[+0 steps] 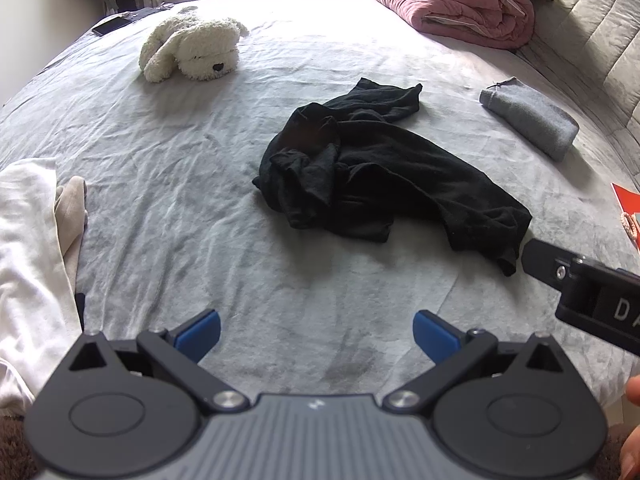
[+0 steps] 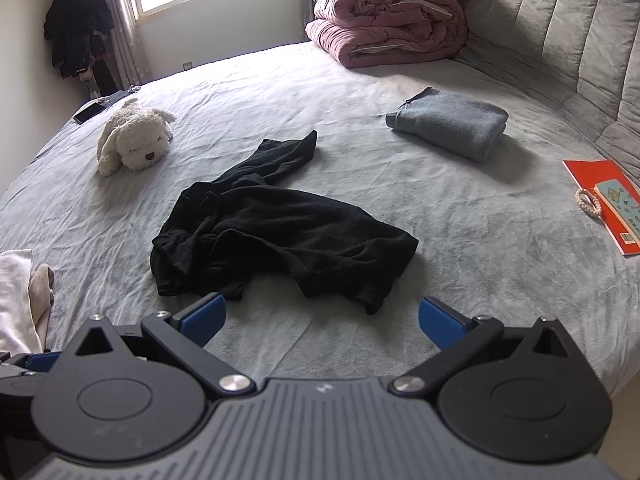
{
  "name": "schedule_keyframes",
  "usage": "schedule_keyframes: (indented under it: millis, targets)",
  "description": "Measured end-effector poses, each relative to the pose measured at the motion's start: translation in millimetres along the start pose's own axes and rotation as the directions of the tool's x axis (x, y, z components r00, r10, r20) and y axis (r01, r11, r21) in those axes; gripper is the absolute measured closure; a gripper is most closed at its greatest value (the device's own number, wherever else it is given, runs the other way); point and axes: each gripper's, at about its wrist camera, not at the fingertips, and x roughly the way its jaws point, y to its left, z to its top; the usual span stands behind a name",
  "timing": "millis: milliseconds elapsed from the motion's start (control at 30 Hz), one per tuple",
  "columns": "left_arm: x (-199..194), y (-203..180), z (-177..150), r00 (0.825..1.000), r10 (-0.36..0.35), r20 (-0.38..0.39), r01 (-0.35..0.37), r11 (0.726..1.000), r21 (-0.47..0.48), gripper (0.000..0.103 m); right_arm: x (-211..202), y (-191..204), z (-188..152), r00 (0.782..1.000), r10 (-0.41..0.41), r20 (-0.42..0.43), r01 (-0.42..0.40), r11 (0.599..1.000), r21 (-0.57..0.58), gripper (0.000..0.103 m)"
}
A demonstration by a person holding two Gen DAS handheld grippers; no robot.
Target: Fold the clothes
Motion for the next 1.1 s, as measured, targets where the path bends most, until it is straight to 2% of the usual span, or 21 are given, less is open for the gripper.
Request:
schedule_keyframes:
  millis: [500,767,1100]
  targets:
    - [15,1,12,1.000,0.015,-0.022,-0.015,1.000,0.000,0.001,19,4,7,1.000,0.016,-0.020,-0.016,1.000,-0.025,0.000]
    - [34,0,30,0.999,0.041,-0.010,-0.041,0.999,0.016,0.001,40,10,24,1.000,0.025,-0.016,-0.026,0.997,-0.068,0.000]
    - [77,11,60,0.999,0.051,-0.012,-0.050,0.997,0.063,0.001,80,21,52,0.999,0.045,-0.019,-0.048,0.981,-0.188,0.000]
